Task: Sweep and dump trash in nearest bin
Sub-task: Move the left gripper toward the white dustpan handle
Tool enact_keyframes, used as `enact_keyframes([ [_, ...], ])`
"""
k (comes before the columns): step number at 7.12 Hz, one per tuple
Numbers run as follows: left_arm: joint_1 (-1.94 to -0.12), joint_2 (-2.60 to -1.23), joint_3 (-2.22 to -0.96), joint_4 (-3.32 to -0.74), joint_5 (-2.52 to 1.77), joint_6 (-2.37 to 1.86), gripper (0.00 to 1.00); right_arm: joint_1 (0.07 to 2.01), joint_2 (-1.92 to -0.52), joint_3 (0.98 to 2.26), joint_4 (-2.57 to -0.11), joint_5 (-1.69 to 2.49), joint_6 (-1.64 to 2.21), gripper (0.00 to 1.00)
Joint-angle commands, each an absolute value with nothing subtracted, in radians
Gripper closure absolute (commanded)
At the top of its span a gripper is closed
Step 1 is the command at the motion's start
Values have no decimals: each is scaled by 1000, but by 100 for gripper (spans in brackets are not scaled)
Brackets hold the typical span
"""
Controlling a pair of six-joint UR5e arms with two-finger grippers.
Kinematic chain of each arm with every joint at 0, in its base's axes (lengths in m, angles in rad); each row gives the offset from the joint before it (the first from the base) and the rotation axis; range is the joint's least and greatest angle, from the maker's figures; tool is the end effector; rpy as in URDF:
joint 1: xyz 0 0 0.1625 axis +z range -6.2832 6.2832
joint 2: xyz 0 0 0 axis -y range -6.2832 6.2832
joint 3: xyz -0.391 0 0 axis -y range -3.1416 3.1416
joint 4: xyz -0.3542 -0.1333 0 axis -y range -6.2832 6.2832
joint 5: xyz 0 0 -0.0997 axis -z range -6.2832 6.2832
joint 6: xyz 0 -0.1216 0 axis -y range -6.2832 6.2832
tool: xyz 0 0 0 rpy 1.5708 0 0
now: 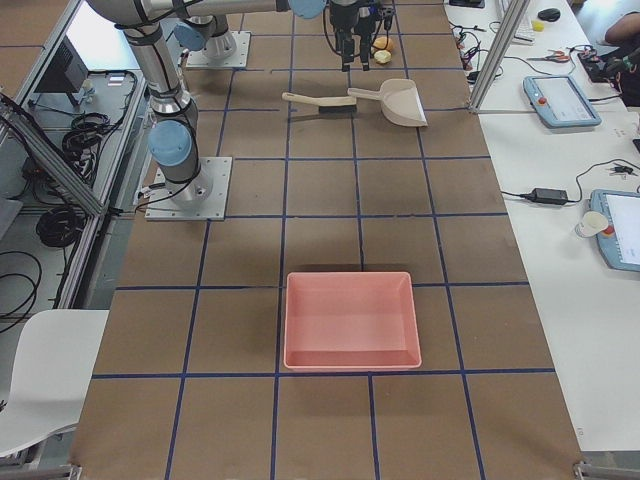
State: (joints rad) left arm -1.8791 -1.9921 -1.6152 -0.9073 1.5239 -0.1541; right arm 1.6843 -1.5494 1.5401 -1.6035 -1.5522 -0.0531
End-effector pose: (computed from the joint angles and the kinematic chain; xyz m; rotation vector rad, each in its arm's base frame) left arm -0.3139 -0.5276 0.2607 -0.2411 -3.0287 0.2771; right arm 0.1876 -0.4489 0.4394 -0.2603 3.1102 -0.0647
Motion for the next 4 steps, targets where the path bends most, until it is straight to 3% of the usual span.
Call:
enact_keyframes([
  [1,-1934,-2049,-1623,-856,1528,-202,0,1686,-1551,1540,-1603,-1552,-52,0],
  [4,-1957,-2068,-1652,-833,1528,-310,1,1686,-1554,1554,-1601,-1555,-49,0],
])
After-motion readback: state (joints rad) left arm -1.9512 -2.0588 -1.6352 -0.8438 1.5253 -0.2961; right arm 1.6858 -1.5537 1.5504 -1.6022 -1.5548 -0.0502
